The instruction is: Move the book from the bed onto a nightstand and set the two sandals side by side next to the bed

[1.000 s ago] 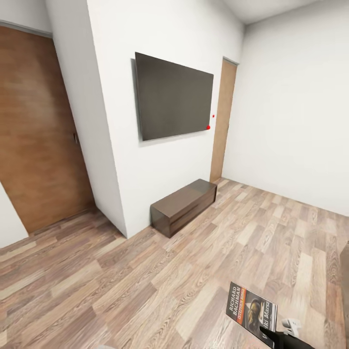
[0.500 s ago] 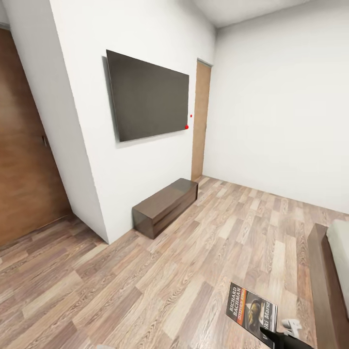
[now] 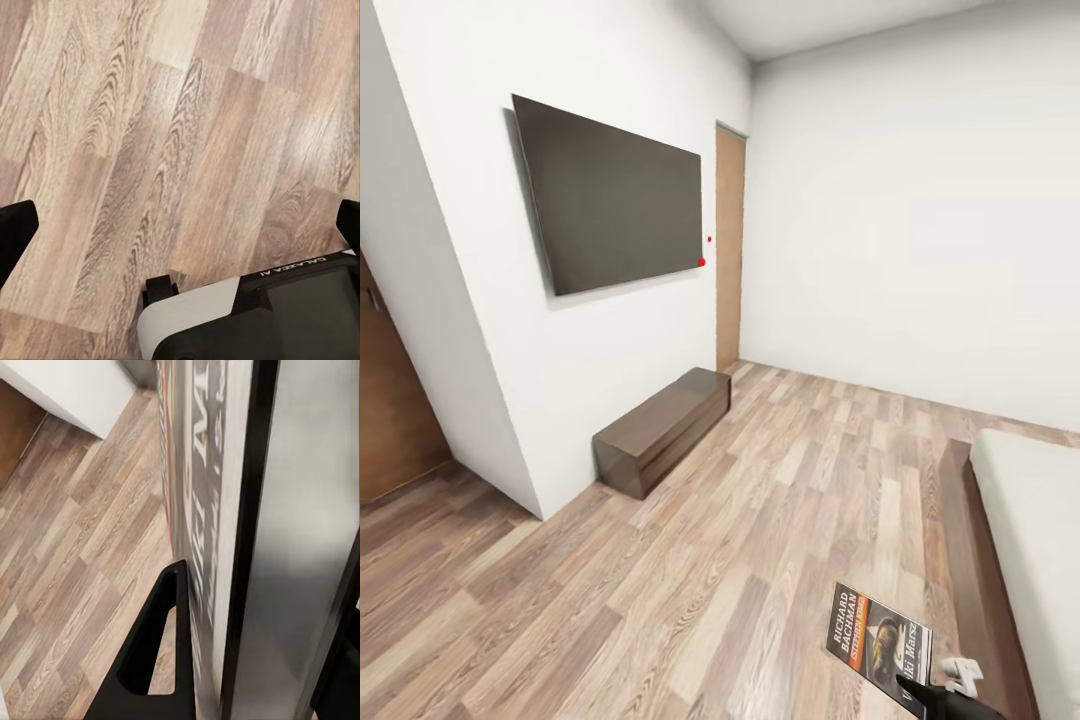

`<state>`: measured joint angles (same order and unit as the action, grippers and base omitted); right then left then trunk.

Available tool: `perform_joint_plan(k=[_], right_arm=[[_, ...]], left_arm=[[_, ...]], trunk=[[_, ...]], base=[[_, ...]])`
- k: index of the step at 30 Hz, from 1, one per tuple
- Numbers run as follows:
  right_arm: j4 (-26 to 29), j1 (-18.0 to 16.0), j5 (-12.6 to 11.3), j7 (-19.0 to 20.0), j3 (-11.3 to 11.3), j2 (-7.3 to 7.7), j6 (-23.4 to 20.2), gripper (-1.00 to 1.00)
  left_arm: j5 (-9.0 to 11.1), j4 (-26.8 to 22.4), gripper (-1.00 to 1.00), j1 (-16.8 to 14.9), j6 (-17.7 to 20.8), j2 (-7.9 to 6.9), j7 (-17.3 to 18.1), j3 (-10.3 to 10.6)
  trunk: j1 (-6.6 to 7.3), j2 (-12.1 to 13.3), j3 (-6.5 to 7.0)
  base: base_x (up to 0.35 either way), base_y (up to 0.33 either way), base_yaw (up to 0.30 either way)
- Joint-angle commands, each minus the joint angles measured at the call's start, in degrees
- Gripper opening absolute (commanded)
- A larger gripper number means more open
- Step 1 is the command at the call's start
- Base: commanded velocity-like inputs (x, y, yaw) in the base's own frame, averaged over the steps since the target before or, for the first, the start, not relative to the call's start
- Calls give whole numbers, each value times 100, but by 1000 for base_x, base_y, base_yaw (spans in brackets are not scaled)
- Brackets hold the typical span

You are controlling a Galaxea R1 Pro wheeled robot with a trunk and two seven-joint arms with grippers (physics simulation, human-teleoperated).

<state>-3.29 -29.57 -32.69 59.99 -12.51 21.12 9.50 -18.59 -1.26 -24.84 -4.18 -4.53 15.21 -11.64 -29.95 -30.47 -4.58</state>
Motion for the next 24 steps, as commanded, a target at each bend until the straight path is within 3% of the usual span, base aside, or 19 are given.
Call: perform_joint_plan(k=[1, 13, 18, 24], right_arm=[[-22, -14, -44, 22, -23, -3, 43, -100], [-22, -14, -40, 22, -23, -3, 43, -100], [-22, -14, -36, 22, -23, -3, 43, -100], [-22, -14, -35, 22, -24, -3, 43, -100]], left_arm=[[-60, 3, 100, -4, -22, -3, 17, -49], [-57, 3, 100, -4, -22, -4, 17, -49], [-57, 3, 100, -4, -22, -4, 17, -49], [-57, 3, 100, -4, -22, -4, 17, -49]], trunk=[[-3, -11, -11], [-3, -11, -11], [-3, -11, -11], [-3, -11, -11]], base=[[0, 0, -281], [0, 0, -268], [15, 5, -69], [200, 118, -6]])
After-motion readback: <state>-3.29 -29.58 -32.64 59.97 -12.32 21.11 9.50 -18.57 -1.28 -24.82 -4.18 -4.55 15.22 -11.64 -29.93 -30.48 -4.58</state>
